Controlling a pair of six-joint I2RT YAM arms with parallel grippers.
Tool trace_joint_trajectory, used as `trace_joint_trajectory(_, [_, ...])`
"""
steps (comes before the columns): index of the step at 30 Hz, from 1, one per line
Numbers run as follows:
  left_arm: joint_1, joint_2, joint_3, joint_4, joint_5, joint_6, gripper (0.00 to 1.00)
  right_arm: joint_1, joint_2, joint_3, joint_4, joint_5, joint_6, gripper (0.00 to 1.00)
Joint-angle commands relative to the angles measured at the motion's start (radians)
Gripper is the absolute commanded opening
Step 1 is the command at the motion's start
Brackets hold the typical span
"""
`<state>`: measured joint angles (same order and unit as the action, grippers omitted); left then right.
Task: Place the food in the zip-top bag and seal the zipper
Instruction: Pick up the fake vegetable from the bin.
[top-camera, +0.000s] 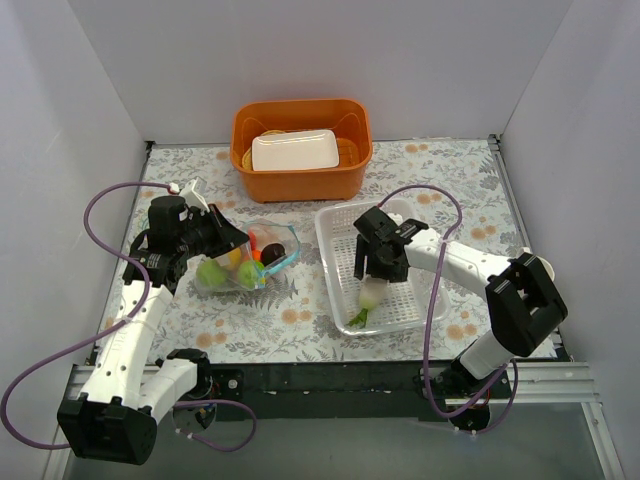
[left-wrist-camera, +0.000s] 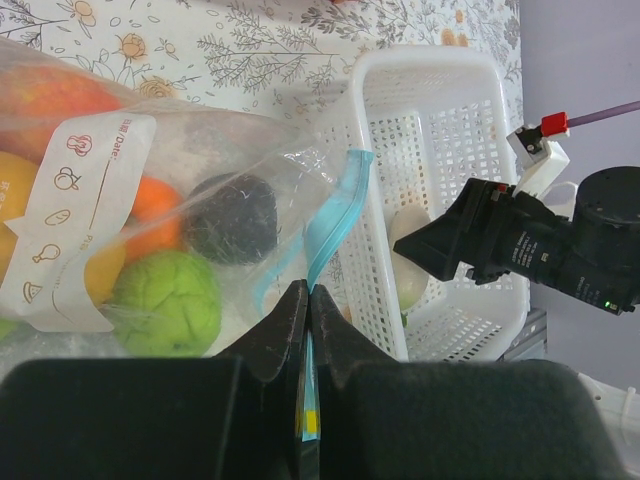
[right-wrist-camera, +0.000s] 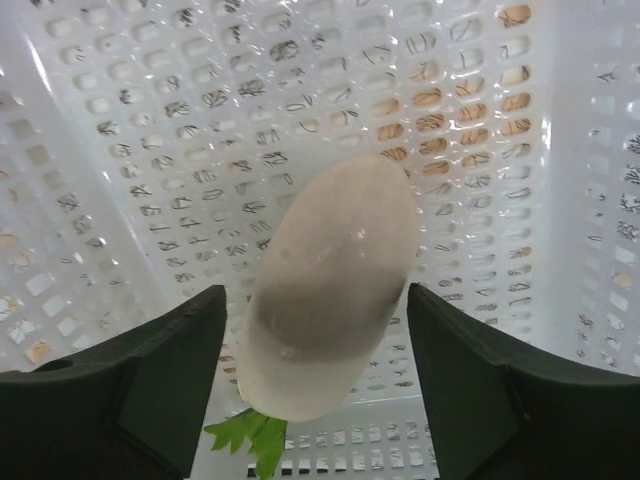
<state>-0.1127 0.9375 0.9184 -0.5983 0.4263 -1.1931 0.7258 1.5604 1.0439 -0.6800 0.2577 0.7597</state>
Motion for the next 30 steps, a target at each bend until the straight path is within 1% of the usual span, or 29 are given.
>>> trace_joint_trajectory(1, [0.004,-0.025,-0.004,-0.006,-0.006,0.010,0.00,-0.005,-0.023,0.034,0.085,-0.029,-0.048,0.85])
trace_joint_trajectory(5, [0.004,-0.020,-0.003,-0.005,-0.004,0.010,0.00,-0.003,-0.014,0.044,0.056,-0.023,-0.049,0.88])
trace_joint_trajectory(16, [0.004,-0.016,-0.004,-0.003,0.002,0.010,0.00,0.009,-0.091,-0.047,0.036,-0.077,-0.011,0.87])
trace_joint_trajectory(25, [0.004,-0.016,-0.006,-0.001,0.003,0.010,0.00,0.023,-0.069,-0.062,0.027,-0.107,-0.002,0.87])
trace_joint_trajectory(28, [0.004,-0.016,-0.009,-0.001,0.003,0.012,0.00,0.027,-0.063,-0.062,0.030,-0.106,0.000,0.84])
trace_joint_trajectory(30, [0.004,-0.016,-0.010,0.000,0.003,0.013,0.00,0.027,-0.060,-0.062,0.030,-0.107,-0.005,0.78])
